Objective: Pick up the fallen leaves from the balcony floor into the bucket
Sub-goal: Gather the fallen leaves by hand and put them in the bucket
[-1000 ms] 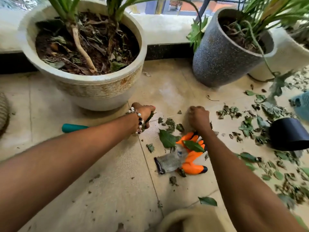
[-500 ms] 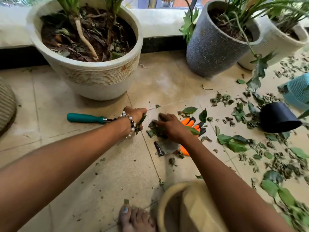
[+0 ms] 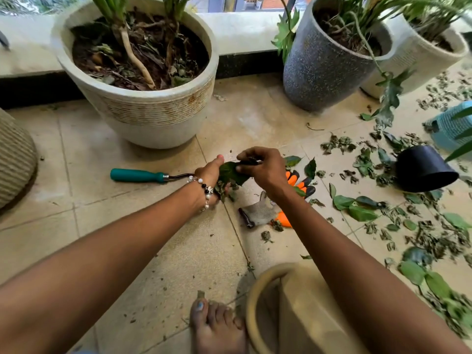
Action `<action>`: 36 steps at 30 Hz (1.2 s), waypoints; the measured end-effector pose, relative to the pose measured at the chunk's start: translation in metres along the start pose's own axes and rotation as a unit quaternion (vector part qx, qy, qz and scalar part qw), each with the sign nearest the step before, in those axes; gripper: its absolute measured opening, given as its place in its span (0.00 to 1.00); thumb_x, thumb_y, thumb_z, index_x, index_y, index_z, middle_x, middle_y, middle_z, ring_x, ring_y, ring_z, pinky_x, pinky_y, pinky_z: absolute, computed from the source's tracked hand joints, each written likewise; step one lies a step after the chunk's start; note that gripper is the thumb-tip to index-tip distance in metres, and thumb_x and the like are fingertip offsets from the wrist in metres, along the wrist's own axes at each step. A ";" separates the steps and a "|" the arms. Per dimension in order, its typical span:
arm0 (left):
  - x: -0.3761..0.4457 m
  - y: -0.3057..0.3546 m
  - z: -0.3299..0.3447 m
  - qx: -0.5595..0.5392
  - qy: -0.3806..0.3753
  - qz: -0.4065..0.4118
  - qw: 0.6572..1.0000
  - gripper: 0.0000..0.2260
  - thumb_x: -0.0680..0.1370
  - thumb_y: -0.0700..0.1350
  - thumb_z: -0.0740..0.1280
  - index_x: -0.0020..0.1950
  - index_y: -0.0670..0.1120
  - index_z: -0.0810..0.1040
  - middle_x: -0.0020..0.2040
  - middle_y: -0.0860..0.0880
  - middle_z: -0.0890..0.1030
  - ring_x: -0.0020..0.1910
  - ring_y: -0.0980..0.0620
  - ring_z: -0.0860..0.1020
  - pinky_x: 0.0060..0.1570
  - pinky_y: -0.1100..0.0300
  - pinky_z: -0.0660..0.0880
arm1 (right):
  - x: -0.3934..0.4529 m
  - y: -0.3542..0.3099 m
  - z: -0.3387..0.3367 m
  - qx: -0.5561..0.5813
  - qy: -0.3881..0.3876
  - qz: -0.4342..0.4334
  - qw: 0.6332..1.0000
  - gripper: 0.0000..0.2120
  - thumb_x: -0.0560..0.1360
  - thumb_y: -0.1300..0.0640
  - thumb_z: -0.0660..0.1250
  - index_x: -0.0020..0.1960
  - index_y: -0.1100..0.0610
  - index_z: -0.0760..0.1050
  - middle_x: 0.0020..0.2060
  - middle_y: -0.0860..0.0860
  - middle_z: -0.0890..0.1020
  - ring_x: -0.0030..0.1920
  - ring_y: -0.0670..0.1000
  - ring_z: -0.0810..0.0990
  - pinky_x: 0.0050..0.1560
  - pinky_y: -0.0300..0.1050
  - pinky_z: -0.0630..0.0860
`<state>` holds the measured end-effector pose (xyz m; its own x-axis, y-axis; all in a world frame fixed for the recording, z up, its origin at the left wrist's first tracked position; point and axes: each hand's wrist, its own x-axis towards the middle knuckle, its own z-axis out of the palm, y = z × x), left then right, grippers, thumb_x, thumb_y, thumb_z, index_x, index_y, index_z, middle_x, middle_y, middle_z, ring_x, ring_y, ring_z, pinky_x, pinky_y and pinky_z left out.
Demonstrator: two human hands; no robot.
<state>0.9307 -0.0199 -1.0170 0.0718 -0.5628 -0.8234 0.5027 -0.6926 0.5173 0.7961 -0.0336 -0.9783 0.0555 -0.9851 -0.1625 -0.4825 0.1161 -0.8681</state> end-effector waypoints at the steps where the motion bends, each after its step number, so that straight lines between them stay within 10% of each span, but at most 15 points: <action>1: -0.003 0.000 0.006 -0.015 -0.030 -0.010 0.999 0.21 0.78 0.60 0.64 0.54 0.41 0.78 0.45 0.40 0.81 0.32 0.46 0.78 0.27 0.61 0.73 | -0.003 -0.003 0.006 0.006 0.012 -0.004 1.000 0.10 0.66 0.67 0.77 0.44 0.55 0.83 0.41 0.50 0.85 0.44 0.46 0.83 0.51 0.46 0.81; 6: -0.012 0.007 0.021 -0.065 -0.062 -0.042 0.995 0.26 0.75 0.68 0.61 0.46 0.45 0.82 0.44 0.44 0.84 0.45 0.45 0.81 0.50 0.53 0.75 | -0.020 -0.015 0.033 -0.028 0.054 -0.043 0.997 0.11 0.73 0.63 0.71 0.54 0.57 0.83 0.48 0.53 0.86 0.49 0.46 0.83 0.58 0.44 0.78; 9: -0.006 0.012 0.014 -0.068 -0.007 -0.024 0.997 0.22 0.75 0.61 0.66 0.55 0.43 0.80 0.50 0.43 0.84 0.47 0.43 0.82 0.39 0.52 0.79 | -0.031 -0.024 0.039 -0.063 -0.052 -0.054 0.995 0.15 0.79 0.61 0.62 0.65 0.56 0.77 0.57 0.57 0.83 0.57 0.51 0.81 0.62 0.44 0.75; 15: 0.009 0.019 -0.007 -0.053 0.047 0.020 0.997 0.07 0.76 0.43 0.69 0.41 0.42 0.73 0.37 0.45 0.76 0.31 0.48 0.76 0.28 0.60 0.75 | -0.021 -0.018 0.020 -0.259 -0.299 -0.083 0.915 0.26 0.81 0.64 0.54 0.77 0.49 0.58 0.75 0.48 0.64 0.78 0.50 0.50 0.71 0.68 0.42; 20: 0.008 0.024 -0.015 -0.013 0.031 0.029 0.999 0.11 0.78 0.44 0.68 0.37 0.44 0.71 0.30 0.48 0.71 0.15 0.55 0.69 0.18 0.67 0.68 | 0.000 0.004 0.007 -0.102 -0.049 -0.039 0.993 0.13 0.76 0.64 0.69 0.60 0.58 0.79 0.53 0.55 0.83 0.52 0.51 0.82 0.57 0.53 0.79; 25: 0.015 0.025 -0.034 0.011 0.068 0.052 0.996 0.14 0.74 0.43 0.73 0.33 0.42 0.71 0.24 0.48 0.70 0.15 0.52 0.67 0.20 0.65 0.67 | 0.000 0.049 0.030 -0.359 -0.167 -0.006 0.918 0.22 0.70 0.54 0.75 0.60 0.58 0.75 0.56 0.60 0.75 0.53 0.61 0.77 0.49 0.47 0.73; 32: 0.015 0.027 -0.044 -0.003 0.062 0.073 0.995 0.15 0.75 0.41 0.72 0.31 0.42 0.71 0.23 0.48 0.69 0.15 0.53 0.65 0.20 0.66 0.66 | 0.010 0.048 0.052 -0.350 -0.170 -0.111 0.915 0.10 0.72 0.60 0.73 0.51 0.61 0.82 0.50 0.59 0.80 0.51 0.59 0.78 0.44 0.40 0.65; 36: 0.015 0.028 -0.048 -0.007 0.056 0.069 0.996 0.13 0.75 0.41 0.72 0.33 0.42 0.73 0.25 0.48 0.71 0.16 0.52 0.66 0.21 0.64 0.67 | 0.036 0.049 0.034 -0.290 -0.044 -0.075 0.953 0.08 0.71 0.60 0.74 0.49 0.62 0.84 0.47 0.59 0.84 0.49 0.57 0.81 0.48 0.40 0.69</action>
<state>0.9875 -0.0259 -1.0257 0.2364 -0.5974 -0.7663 0.4930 -0.6058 0.6244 0.8047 -0.0588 -1.0427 0.2224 -0.9678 -0.1179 -0.8636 -0.1394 -0.4845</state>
